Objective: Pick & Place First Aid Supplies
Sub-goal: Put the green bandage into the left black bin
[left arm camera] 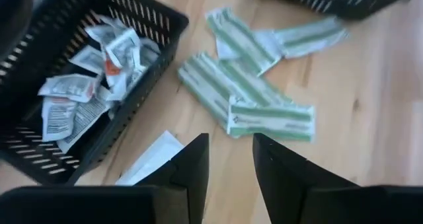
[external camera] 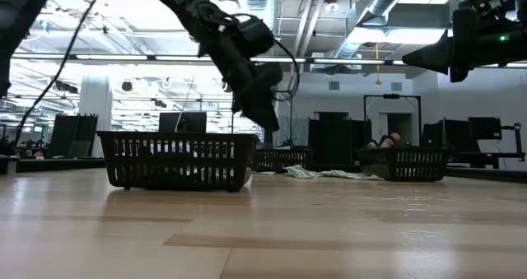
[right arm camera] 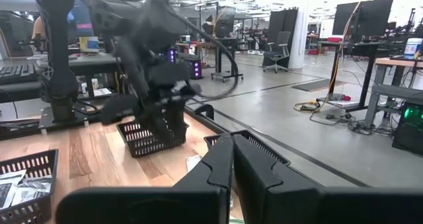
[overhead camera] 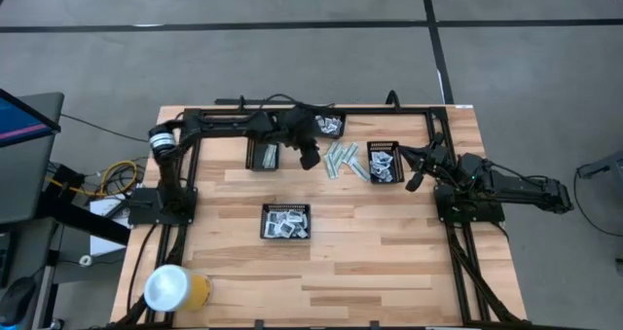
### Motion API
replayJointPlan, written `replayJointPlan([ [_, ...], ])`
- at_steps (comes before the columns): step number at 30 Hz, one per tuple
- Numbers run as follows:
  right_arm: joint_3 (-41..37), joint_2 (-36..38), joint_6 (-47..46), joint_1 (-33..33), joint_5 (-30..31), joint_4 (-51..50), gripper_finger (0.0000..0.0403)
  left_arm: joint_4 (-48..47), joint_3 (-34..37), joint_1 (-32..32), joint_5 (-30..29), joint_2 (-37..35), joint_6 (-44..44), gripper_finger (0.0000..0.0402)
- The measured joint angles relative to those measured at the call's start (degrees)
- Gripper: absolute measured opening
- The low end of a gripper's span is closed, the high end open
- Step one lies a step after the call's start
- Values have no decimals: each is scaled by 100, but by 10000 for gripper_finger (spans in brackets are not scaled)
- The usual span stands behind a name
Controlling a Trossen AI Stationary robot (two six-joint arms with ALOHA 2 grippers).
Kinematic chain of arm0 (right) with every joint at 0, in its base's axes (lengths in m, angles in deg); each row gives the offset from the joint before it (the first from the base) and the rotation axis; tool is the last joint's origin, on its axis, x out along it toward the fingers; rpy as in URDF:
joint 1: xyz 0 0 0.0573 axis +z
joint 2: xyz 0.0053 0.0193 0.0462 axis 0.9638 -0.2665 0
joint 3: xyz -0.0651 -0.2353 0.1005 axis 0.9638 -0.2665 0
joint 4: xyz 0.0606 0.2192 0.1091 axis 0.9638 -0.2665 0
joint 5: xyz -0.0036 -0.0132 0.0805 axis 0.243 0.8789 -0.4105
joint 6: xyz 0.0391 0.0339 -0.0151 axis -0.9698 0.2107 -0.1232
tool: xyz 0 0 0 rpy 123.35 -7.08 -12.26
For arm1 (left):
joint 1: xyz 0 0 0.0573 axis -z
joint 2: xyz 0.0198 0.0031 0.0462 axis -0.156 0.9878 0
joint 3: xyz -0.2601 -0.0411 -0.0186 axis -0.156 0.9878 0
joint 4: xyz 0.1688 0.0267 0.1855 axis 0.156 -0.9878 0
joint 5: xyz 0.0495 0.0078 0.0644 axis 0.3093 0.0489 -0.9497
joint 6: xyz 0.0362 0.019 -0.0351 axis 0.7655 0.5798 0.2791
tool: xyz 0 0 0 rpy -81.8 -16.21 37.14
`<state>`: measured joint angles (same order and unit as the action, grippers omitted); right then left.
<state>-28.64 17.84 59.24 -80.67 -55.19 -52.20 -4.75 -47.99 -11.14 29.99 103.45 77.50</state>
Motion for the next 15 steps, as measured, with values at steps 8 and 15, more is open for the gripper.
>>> replayJointPlan([
  [8,0,2,-1,0,0,0,8,-711,-642,26,1,658,829,117],
  [15,0,0,-1,0,0,0,8,-741,-612,22,-502,656,1707,117],
])
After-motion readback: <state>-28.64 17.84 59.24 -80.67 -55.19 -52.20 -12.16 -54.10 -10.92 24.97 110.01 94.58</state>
